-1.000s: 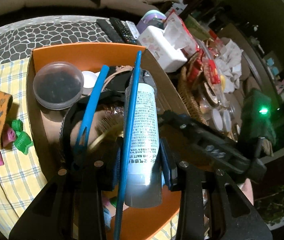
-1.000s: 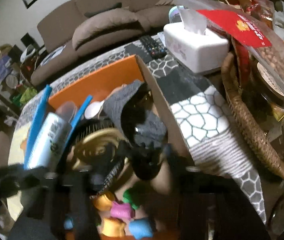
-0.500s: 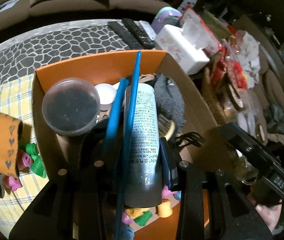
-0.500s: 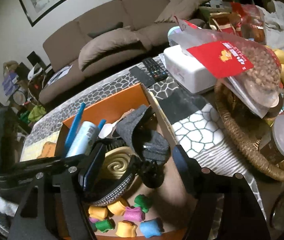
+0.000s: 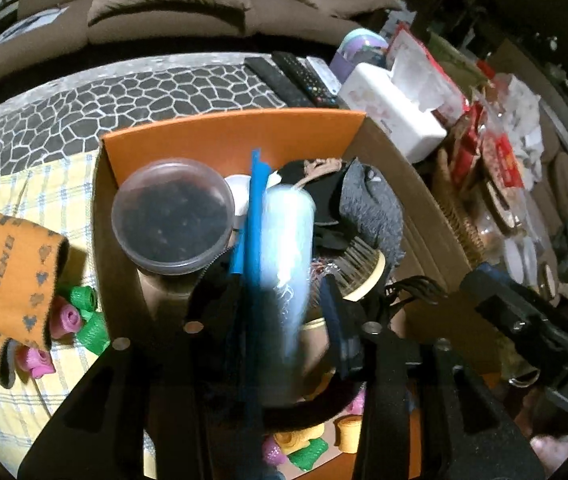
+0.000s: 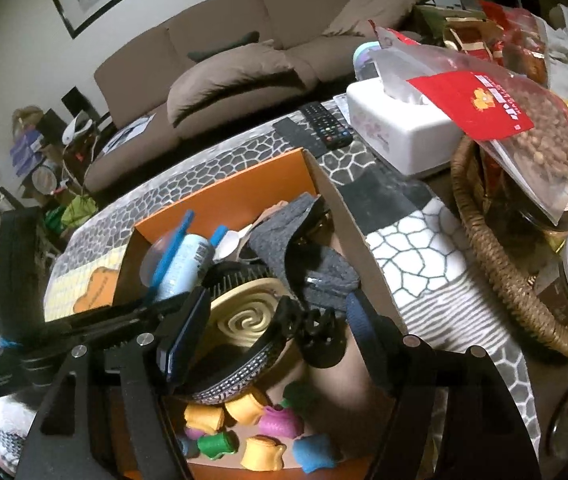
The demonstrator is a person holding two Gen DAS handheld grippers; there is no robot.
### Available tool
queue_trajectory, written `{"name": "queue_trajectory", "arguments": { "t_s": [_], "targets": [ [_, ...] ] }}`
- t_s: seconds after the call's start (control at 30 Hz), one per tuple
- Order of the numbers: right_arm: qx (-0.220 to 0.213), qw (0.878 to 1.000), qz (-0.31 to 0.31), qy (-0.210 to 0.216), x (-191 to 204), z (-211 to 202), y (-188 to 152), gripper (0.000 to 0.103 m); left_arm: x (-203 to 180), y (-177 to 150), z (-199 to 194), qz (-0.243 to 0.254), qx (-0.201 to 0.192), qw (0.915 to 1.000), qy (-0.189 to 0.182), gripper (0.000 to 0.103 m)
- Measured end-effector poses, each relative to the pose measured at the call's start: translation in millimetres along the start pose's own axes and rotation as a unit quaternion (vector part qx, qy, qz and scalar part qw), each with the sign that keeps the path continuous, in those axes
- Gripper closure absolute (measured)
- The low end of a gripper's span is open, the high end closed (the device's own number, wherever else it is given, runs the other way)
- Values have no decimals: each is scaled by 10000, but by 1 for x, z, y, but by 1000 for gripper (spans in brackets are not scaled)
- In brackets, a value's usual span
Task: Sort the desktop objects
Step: 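Lower the tube and comb into the orange box and open the left tool, then withdraw the left tool from the box back over the orange socks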
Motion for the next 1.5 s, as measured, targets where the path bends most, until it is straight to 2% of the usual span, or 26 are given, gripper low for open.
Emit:
{"name": "queue_trajectory", "arguments": {
  "t_s": [0.3, 0.47, 0.6, 0.67, 0.8, 0.93, 1.0, 1.03, 1.07, 1.23, 1.3, 1.33, 1.5],
  "targets": [
    [38, 10000, -29, 63, 6, 1, -3, 31, 11, 12, -27, -142, -219, 9996, -63, 59],
    [68, 9999, -95, 107, 12, 1, -5, 31, 21, 5, -31, -204, -172, 9996, -19, 52],
    [172, 9997, -152, 101, 16, 5, -9, 30, 24, -5, -37, -165, -145, 9998, 18, 51],
    [202, 9996, -172, 108, 18, 6, -11, 28, 27, -10, -41, -197, -161, 9997, -13, 47],
    [225, 9994, -244, 134, 26, 5, -14, 24, 31, -19, -51, -243, -192, 9995, -36, 47],
    [280, 9990, -330, 133, 35, 6, -18, 17, 35, -29, -63, -129, -221, 9996, 142, 43],
    [298, 9988, -361, 121, 40, 7, -20, 14, 39, -35, -70, -69, -248, 9993, 288, 35],
    [324, 9987, -379, 129, 43, 8, -22, 10, 41, -37, -72, -56, -259, 9991, 332, 22],
    [346, 9985, -387, 144, 46, 8, -23, 9, 43, -40, -75, -46, -278, 9989, 365, 15],
    [381, 9978, -536, 122, 62, 11, -28, 9, 56, -53, -91, -46, -332, 9981, 515, 13],
    [409, 9973, -605, 86, 70, 13, -31, 6, 62, -60, -98, -64, -368, 9978, 546, 3],
    [422, 9971, -631, 76, 73, 13, -32, 0, 65, -62, -102, -67, -390, 9976, 571, 1],
    [498, 9954, -810, 125, 95, 16, -41, 0, 90, -81, -120, -121, -425, 9947, 929, 1]
  ]
}}
Point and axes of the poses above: each gripper's, at about its wrist camera, not at the fingertips, and z roughly the way its jaws point, x to its left, y to its top, the point moved 7 cm from there along z, roughly the way its jaws point, and after that the axes turned 9 degrees about z, right-handed, at the moved point
